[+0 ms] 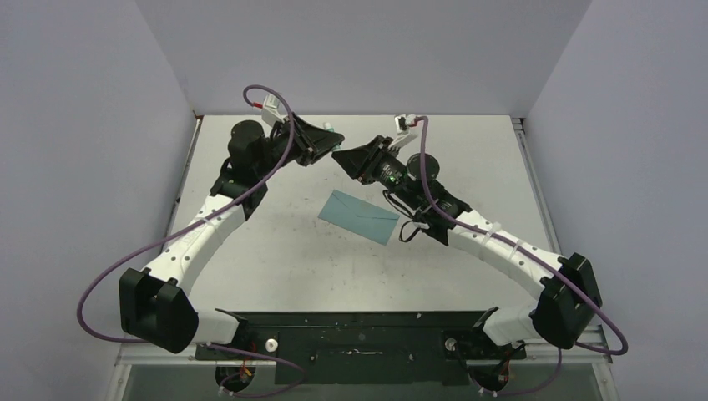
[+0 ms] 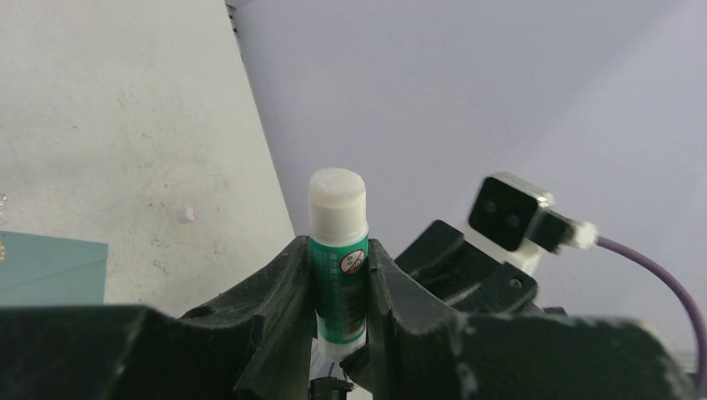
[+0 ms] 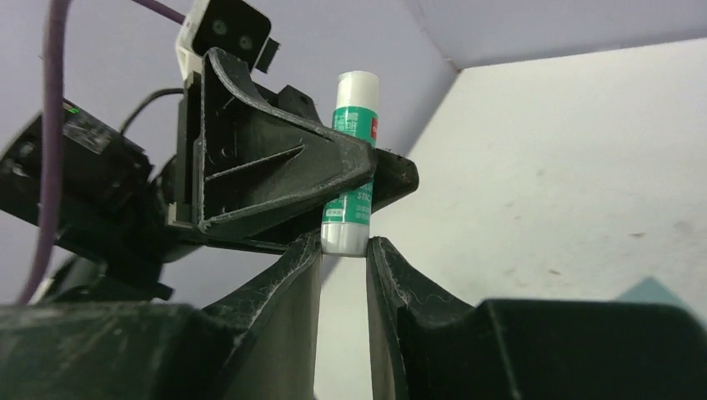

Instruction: Place the letter into the envelope and seal it

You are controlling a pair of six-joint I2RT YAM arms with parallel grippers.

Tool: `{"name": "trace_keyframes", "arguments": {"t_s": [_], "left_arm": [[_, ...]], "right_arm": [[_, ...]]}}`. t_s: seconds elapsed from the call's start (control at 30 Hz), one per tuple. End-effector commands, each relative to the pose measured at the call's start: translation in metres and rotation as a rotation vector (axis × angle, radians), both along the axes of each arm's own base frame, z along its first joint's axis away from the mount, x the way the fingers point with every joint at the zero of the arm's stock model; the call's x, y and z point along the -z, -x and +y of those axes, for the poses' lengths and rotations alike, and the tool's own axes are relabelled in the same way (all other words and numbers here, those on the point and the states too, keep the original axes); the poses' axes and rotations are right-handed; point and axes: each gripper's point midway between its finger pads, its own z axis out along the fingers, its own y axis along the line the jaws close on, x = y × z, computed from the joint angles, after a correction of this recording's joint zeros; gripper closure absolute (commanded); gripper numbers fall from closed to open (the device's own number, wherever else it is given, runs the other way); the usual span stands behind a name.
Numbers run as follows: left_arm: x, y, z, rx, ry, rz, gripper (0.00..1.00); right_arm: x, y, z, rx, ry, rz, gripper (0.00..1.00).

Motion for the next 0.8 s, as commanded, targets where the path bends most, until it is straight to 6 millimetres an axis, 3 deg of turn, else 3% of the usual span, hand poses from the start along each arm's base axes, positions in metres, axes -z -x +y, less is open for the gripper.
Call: {"name": "trace_keyframes", "arguments": {"t_s": [0.0,0.13,0.3,0.4,0.43,0.47,0.53,0.6,0.67,0.77], "left_arm": [[-0.014,0.017,-0.001,0.038,0.002,-0.012,1.0],[-0.004,0.012,0.002,0.017,-0.006,0.036,1.0],[-0.001,0.011,0.004,0.005,-0.013,0.042,1.0],[0.001,0.01,0.006,-0.009,-0.026,0.042,1.0],[0.002,0.009,0.006,-0.012,-0.031,0.04,1.0],[0.002,0.008,0.007,-0.013,-0.035,0.036,1.0],[0.002,0.008,0.008,-0.009,-0.038,0.016,1.0],[0.0,0.008,0.01,-0.003,-0.038,-0.011,1.0],[-0.004,0.009,0.009,0.017,-0.032,-0.043,1.0],[-0.016,0.014,0.007,0.054,-0.007,-0.098,1.0]], "right_arm": [[0.043,-0.019,-0.023,0.181,0.506,-0.129,0.95],[0.068,-0.029,-0.043,0.306,0.836,-0.21,0.95],[0.068,-0.031,-0.062,0.476,1.106,-0.312,0.95],[0.067,-0.029,-0.059,0.513,1.171,-0.322,0.95],[0.066,-0.027,-0.055,0.502,1.151,-0.31,0.92],[0.061,-0.024,-0.048,0.475,1.073,-0.281,0.81],[0.041,-0.014,-0.037,0.395,0.874,-0.258,0.36],[0.013,-0.001,-0.032,0.304,0.619,-0.253,0.15],[-0.011,0.011,-0.034,0.189,0.367,-0.224,0.07],[-0.039,0.017,-0.049,0.103,0.139,-0.159,0.05]]}}
